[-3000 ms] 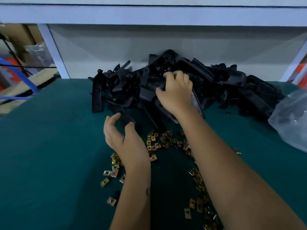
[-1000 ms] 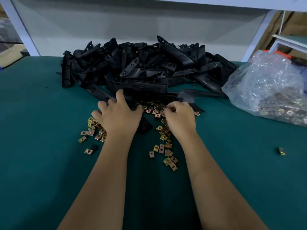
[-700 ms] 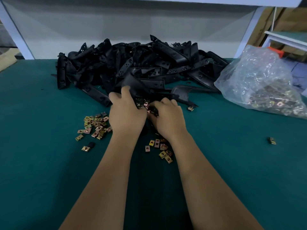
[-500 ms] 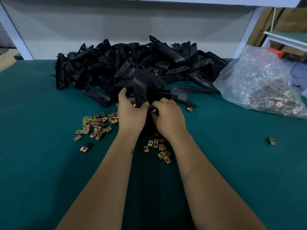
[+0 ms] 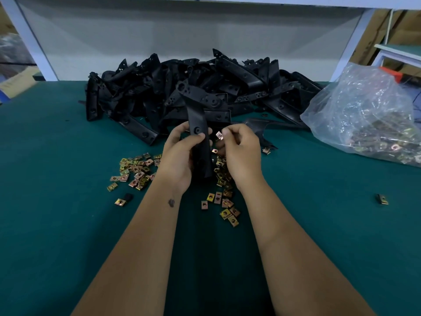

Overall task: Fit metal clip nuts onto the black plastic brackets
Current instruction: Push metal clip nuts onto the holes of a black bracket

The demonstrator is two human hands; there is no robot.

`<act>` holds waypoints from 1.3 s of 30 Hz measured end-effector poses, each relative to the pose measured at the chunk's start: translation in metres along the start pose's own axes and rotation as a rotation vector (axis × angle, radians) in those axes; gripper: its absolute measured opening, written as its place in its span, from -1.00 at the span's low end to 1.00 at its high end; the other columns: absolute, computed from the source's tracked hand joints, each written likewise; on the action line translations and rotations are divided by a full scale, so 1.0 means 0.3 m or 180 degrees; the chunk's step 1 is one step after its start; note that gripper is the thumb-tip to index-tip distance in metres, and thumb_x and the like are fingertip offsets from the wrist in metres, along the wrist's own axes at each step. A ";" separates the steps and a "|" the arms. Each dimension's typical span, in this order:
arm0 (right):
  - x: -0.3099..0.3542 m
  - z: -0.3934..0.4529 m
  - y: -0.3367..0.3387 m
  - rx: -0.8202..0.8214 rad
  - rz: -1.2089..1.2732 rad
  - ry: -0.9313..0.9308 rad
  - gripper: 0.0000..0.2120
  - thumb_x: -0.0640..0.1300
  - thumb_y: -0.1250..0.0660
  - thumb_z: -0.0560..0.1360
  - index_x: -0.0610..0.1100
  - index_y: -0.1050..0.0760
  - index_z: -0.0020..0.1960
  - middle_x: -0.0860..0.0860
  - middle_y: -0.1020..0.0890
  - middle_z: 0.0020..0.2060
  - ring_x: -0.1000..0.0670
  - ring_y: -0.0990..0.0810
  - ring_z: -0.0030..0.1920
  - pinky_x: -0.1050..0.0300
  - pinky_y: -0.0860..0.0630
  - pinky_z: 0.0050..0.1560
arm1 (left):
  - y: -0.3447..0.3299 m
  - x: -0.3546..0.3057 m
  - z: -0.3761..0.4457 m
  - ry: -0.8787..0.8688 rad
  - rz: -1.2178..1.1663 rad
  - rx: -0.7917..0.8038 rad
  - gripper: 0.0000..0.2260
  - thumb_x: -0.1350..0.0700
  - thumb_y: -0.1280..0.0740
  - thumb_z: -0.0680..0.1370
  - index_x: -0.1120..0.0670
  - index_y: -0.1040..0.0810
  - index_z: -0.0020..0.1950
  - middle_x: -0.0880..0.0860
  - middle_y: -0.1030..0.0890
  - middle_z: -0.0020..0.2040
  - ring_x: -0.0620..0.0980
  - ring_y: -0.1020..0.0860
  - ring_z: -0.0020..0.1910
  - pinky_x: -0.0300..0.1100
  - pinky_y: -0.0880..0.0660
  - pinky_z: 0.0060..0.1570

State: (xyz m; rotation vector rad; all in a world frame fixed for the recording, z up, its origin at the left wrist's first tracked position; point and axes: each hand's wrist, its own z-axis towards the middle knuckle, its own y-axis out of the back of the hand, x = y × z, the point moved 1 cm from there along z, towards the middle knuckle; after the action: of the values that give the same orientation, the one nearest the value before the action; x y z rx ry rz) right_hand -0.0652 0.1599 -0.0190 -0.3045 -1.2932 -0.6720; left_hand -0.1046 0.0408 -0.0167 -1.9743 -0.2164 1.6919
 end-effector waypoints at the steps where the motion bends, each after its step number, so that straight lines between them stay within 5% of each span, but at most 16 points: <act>1: 0.001 0.003 -0.002 0.0017 0.0255 -0.0183 -0.88 -0.15 -0.27 0.61 -0.03 -0.53 -0.08 -0.05 -0.66 -0.17 0.00 -0.63 -0.15 0.17 -0.56 -0.08 | 0.002 -0.007 0.001 -0.0031 0.0075 0.0001 -0.70 0.29 -0.32 0.57 0.18 -0.50 0.31 0.06 -0.71 -0.08 -0.06 -0.64 -0.22 -0.20 -0.58 -0.24; 4: -0.001 0.011 0.004 0.0149 0.1113 -0.0531 -0.88 -0.24 -0.29 0.60 -0.10 -0.57 -0.05 -0.07 -0.69 -0.13 0.01 -0.66 -0.16 0.11 -0.59 -0.07 | 0.020 -0.027 0.010 -0.0203 0.0521 -0.0036 -0.87 0.22 -0.32 0.59 0.07 -0.60 0.10 0.04 -0.72 -0.15 -0.06 -0.65 -0.24 -0.22 -0.56 -0.28; 9: -0.007 0.023 0.022 0.0347 0.2148 -0.0687 -0.80 -0.44 -0.26 0.56 -0.22 -0.57 0.05 -0.05 -0.71 -0.19 0.00 -0.69 -0.14 0.21 -0.58 -0.10 | 0.057 -0.056 0.024 -0.0623 0.1380 -0.0192 -0.80 0.20 -0.29 0.62 -0.11 -0.59 0.05 -0.11 -0.69 -0.15 -0.10 -0.65 -0.11 -0.23 -0.58 -0.12; 12: -0.006 0.020 0.023 0.0409 0.2247 -0.0631 -0.75 -0.50 -0.26 0.52 -0.24 -0.59 0.03 -0.10 -0.70 -0.16 -0.01 -0.69 -0.11 0.20 -0.59 -0.05 | 0.082 -0.084 0.025 -0.0896 0.1895 -0.0452 -0.79 0.19 -0.27 0.62 -0.11 -0.60 0.09 -0.21 -0.67 -0.20 -0.23 -0.60 -0.20 -0.34 -0.52 -0.17; 15: -0.005 0.018 0.025 0.0360 0.2206 -0.0611 -0.78 -0.47 -0.30 0.51 -0.22 -0.62 0.01 -0.09 -0.70 -0.17 -0.01 -0.69 -0.12 0.20 -0.58 -0.04 | 0.110 -0.094 0.023 -0.1137 0.2892 -0.0742 -0.72 0.09 -0.23 0.59 -0.10 -0.58 0.25 -0.12 -0.64 0.01 -0.08 -0.57 -0.05 -0.17 -0.45 -0.09; 18: -0.006 0.015 0.027 0.0255 0.2113 -0.0600 -0.82 -0.43 -0.34 0.51 -0.22 -0.62 0.01 -0.07 -0.69 -0.18 0.02 -0.67 -0.14 0.21 -0.58 -0.05 | 0.127 -0.093 0.007 -0.1139 0.4159 -0.0998 -0.70 0.04 -0.22 0.56 -0.14 -0.58 0.25 -0.05 -0.61 0.01 0.07 -0.51 0.01 -0.10 -0.40 -0.12; 20: -0.006 0.010 0.028 0.0212 0.1918 -0.0551 -0.82 -0.41 -0.36 0.50 -0.20 -0.64 0.02 -0.04 -0.68 -0.18 0.05 -0.65 -0.13 0.22 -0.56 -0.02 | 0.120 -0.091 0.003 -0.1373 0.4712 -0.1106 -0.72 0.07 -0.27 0.56 -0.10 -0.62 0.23 0.00 -0.58 0.15 0.16 -0.39 0.21 -0.05 -0.34 0.11; 24: 0.004 0.003 0.025 0.0269 0.1661 -0.0457 -0.80 -0.37 -0.38 0.50 -0.10 -0.67 -0.03 0.02 -0.69 -0.12 0.13 -0.63 -0.08 0.33 -0.52 -0.04 | 0.058 -0.089 -0.015 -0.2118 0.3690 -0.0706 -0.79 0.20 -0.30 0.58 0.01 -0.68 0.12 -0.04 -0.61 0.12 0.03 -0.45 0.21 -0.24 -0.32 0.17; 29: 0.013 -0.001 0.018 0.0533 0.1610 -0.0340 -0.79 -0.37 -0.34 0.53 -0.12 -0.66 0.01 -0.02 -0.71 -0.06 0.07 -0.66 -0.01 0.25 -0.56 0.03 | -0.017 -0.055 -0.037 -0.1528 0.2440 0.0227 -0.83 0.21 -0.32 0.60 0.05 -0.66 0.12 -0.10 -0.66 -0.03 -0.32 -0.57 -0.10 -0.46 -0.46 -0.06; 32: 0.012 -0.005 0.013 0.0586 0.1698 -0.0371 -0.81 -0.37 -0.35 0.52 -0.13 -0.65 0.01 -0.12 -0.70 -0.05 -0.07 -0.66 0.02 0.11 -0.59 0.12 | -0.024 -0.040 -0.029 -0.1421 0.2184 0.0352 -0.83 0.24 -0.34 0.59 0.10 -0.67 0.13 -0.07 -0.68 -0.04 -0.24 -0.62 -0.07 -0.36 -0.52 -0.02; 39: 0.007 -0.004 0.011 0.0664 0.1738 -0.0300 -0.87 -0.36 -0.41 0.47 -0.18 -0.65 -0.06 -0.05 -0.69 -0.20 0.05 -0.62 -0.19 0.17 -0.56 -0.04 | 0.015 -0.023 -0.003 -0.1011 0.1535 0.0333 -0.88 0.23 -0.38 0.57 0.11 -0.69 0.05 0.12 -0.70 0.01 0.07 -0.66 0.05 -0.03 -0.58 0.15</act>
State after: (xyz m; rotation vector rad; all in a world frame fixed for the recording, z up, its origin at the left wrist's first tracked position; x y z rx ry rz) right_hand -0.0620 0.1611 -0.0168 -0.4974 -1.2809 -0.0600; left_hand -0.1062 0.0336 -0.0127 -1.7636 0.2556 2.2679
